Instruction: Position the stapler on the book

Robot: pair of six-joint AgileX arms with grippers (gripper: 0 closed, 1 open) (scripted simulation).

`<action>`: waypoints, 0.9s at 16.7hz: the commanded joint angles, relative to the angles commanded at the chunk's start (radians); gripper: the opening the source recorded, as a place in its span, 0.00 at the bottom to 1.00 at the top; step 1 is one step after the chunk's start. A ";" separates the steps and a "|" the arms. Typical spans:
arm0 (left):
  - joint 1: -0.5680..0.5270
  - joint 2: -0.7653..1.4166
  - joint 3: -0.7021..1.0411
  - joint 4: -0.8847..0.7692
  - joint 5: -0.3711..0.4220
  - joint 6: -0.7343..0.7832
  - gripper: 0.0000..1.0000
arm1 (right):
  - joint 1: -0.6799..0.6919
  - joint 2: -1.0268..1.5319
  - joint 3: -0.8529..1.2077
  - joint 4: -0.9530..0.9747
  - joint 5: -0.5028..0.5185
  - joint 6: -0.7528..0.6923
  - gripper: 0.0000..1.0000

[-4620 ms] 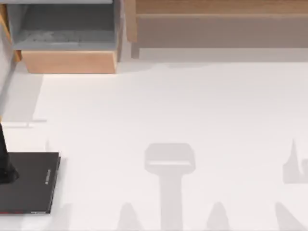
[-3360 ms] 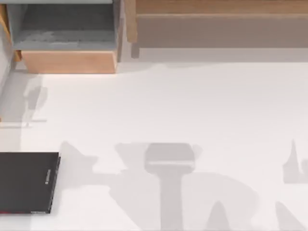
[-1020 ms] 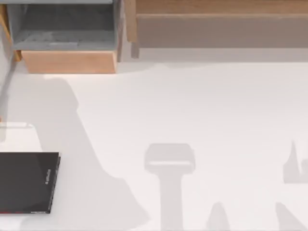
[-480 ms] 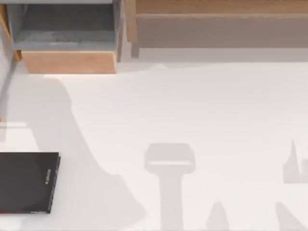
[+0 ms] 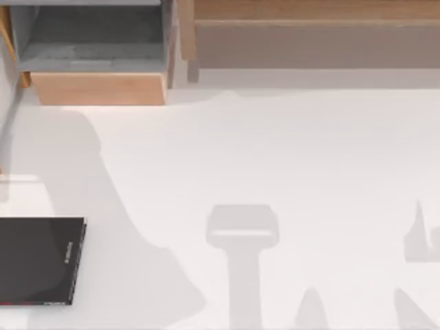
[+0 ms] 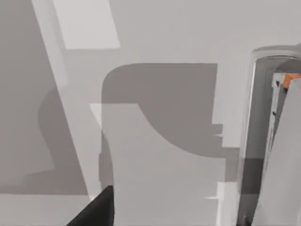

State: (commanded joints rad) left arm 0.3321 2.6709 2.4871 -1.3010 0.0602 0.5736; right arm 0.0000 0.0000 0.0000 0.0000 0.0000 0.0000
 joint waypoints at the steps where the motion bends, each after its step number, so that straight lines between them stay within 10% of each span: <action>1: 0.000 0.000 0.000 0.000 0.000 0.000 0.77 | 0.000 0.000 0.000 0.000 0.000 0.000 1.00; 11: 0.000 0.000 0.000 0.000 0.000 0.000 0.02 | 0.000 0.000 0.000 0.000 0.000 0.000 1.00; 15: 0.000 0.000 0.000 0.000 0.000 0.000 0.00 | 0.000 0.000 0.000 0.000 0.000 0.000 1.00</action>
State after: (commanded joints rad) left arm 0.3321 2.6709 2.4871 -1.3010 0.0602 0.5736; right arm 0.0000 0.0000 0.0000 0.0000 0.0000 0.0000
